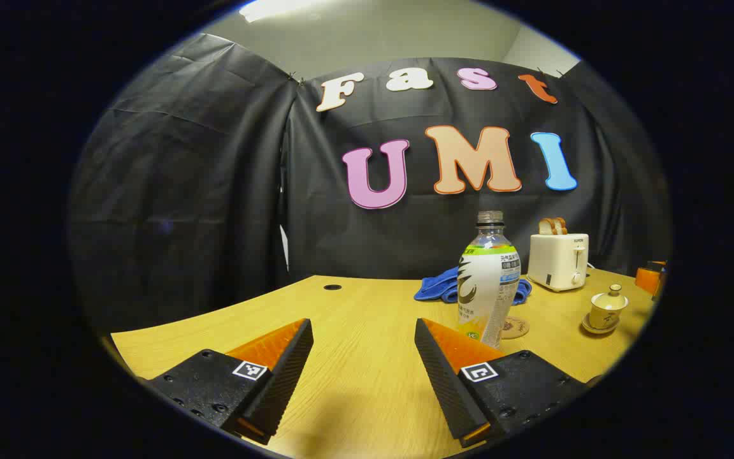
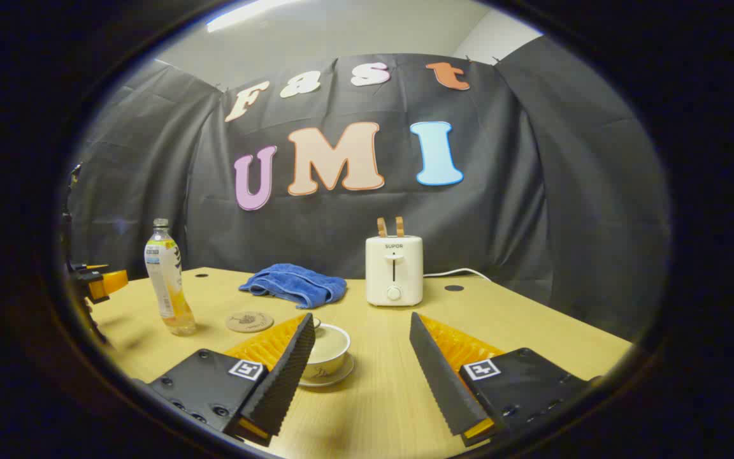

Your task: Open the teacup lid with one hand, grasp the water bottle and pour water into the teacup with the other hand; after pouring, place the water bottle on the coaster and then close the teacup lid.

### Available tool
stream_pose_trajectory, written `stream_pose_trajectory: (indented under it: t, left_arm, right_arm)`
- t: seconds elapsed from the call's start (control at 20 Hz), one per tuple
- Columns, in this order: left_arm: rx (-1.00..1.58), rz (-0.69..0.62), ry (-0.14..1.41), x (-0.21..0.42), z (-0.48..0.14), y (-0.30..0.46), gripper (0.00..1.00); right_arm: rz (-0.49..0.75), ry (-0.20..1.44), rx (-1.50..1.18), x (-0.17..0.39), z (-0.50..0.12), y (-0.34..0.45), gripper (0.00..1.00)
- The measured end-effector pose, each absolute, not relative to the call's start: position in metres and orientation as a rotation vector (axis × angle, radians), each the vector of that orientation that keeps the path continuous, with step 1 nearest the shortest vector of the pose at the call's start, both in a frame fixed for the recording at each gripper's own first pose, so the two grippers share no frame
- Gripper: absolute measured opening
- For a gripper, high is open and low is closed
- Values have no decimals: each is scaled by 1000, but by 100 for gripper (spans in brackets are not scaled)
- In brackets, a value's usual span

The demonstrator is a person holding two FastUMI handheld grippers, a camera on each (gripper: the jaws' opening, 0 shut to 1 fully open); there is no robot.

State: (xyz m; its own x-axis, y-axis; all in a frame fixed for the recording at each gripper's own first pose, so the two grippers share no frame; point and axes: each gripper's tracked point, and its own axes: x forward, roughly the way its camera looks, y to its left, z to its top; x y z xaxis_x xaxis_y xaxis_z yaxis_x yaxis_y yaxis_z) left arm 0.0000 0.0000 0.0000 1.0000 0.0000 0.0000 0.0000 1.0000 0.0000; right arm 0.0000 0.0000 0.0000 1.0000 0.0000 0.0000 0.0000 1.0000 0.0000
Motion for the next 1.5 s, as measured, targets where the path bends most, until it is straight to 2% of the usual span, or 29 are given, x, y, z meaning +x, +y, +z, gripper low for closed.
stream_pose_trajectory:
  t: [1.05, 1.35, 1.45, 1.5]
  left_arm:
    - [0, 0, 0, 2, 0, -1, 94]
    - [0, -3, -1, 2, -1, -2, 94]
    - [0, -4, -1, 2, 0, -2, 91]
    - [0, -5, -1, 2, 0, -2, 91]
  right_arm:
    - [12, 2, 0, 0, 0, 2, 100]
    - [68, 8, 1, 0, -1, 13, 100]
    - [88, 11, 0, 2, -2, 17, 100]
    - [102, 11, 0, 2, -2, 20, 94]
